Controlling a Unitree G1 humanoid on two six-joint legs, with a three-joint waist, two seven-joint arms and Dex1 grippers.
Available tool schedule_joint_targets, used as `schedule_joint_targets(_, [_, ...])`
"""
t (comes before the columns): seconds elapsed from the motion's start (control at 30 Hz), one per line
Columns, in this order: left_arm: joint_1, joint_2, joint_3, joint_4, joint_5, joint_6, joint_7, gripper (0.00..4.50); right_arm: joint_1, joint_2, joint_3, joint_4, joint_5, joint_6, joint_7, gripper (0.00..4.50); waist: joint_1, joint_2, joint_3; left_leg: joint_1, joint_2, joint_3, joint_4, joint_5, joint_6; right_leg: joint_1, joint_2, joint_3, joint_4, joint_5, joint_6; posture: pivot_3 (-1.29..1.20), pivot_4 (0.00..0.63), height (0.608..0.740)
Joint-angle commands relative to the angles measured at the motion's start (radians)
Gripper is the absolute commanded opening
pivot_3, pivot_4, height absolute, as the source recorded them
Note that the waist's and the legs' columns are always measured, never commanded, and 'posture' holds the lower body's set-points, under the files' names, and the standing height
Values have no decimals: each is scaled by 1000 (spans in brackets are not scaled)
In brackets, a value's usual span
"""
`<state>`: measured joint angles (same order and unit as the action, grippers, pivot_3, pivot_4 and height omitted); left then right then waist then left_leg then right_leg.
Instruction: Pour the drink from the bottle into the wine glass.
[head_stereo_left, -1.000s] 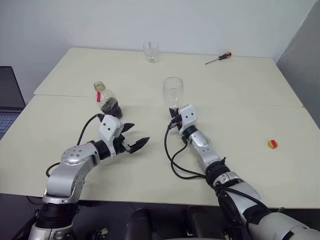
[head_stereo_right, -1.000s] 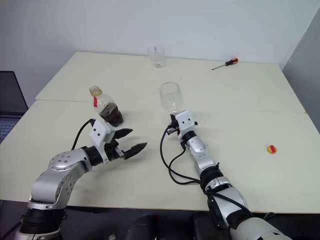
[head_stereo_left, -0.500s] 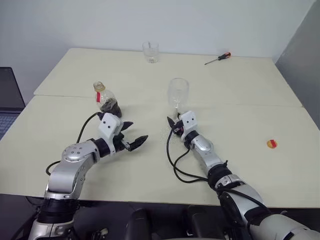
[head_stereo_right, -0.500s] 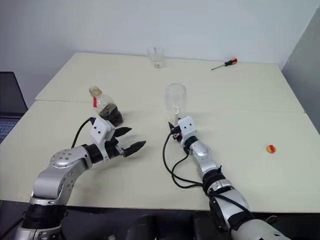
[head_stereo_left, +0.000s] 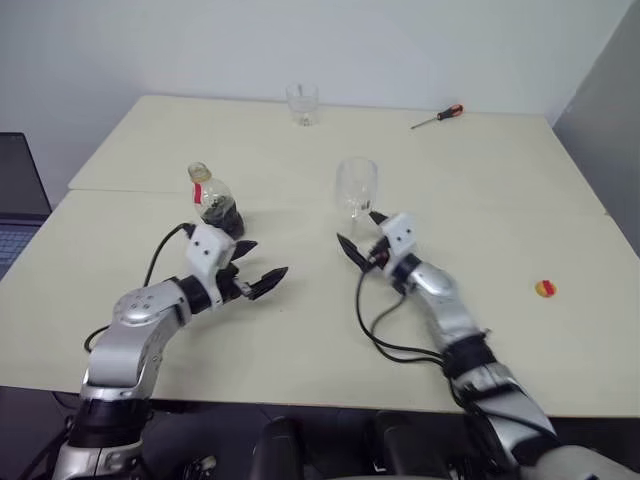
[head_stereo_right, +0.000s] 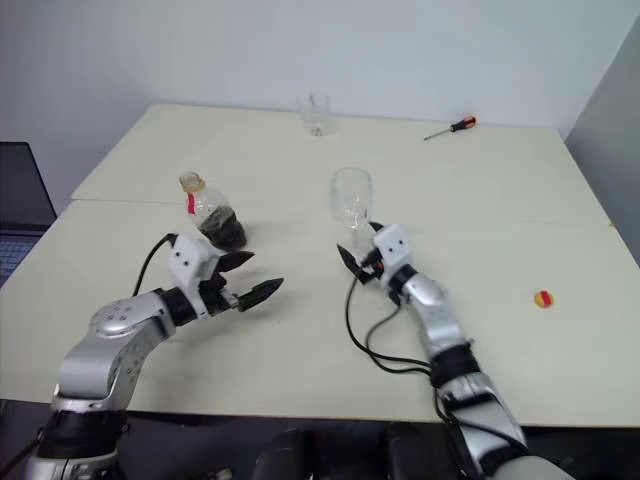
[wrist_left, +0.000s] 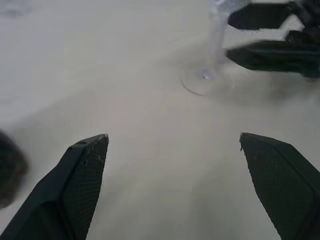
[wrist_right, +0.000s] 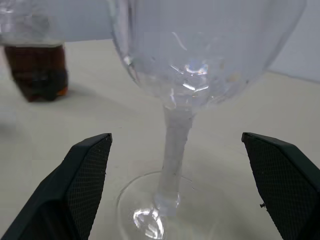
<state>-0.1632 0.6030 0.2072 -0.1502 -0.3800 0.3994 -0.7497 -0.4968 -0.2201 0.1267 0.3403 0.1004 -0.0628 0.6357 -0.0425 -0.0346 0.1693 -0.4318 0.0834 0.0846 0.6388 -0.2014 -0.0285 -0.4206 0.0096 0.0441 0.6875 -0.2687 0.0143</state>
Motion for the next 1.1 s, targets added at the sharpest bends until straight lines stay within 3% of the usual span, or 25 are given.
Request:
schedule_joint_targets(0.03, [37,-9,121,17,-15,-85,49,4500,51,-136,0,-306,77,269,122,4443,4,0,0,0,-1,0,0,0,0,0,-1,0,0,0,0,0,150,740])
schedule_joint_targets(0.17, [65,-64,200,84,-16,-129,133,4500,60,-298,-62,-474,176,457,206,4443,4,0,0,1,-1,0,1,0,0,0,-2,0,0,-2,2,0,150,740])
schedule_joint_targets(0.27, [33,-93,205,128,4,-168,194,4500,-54,-433,-138,-531,287,610,294,4443,9,0,1,1,-1,0,1,0,0,1,2,0,0,-3,3,0,150,740])
schedule_joint_targets(0.4, [-5,-95,173,165,28,-204,210,4500,-199,-518,-145,-582,372,736,344,4443,12,-1,0,0,-1,0,2,0,0,0,2,-1,-1,-1,-1,0,150,740])
schedule_joint_targets(0.67, [-48,-111,122,207,74,-257,243,4500,-457,-485,-94,-605,440,952,285,4443,12,-2,0,-1,0,1,0,0,1,0,2,0,-5,0,-1,0,150,740])
schedule_joint_targets(1.1, [-134,-124,75,278,127,-291,301,4500,-479,-445,-42,-645,480,1031,281,4443,14,-2,0,-2,-1,0,1,0,1,0,2,-1,-5,0,-1,0,150,740])
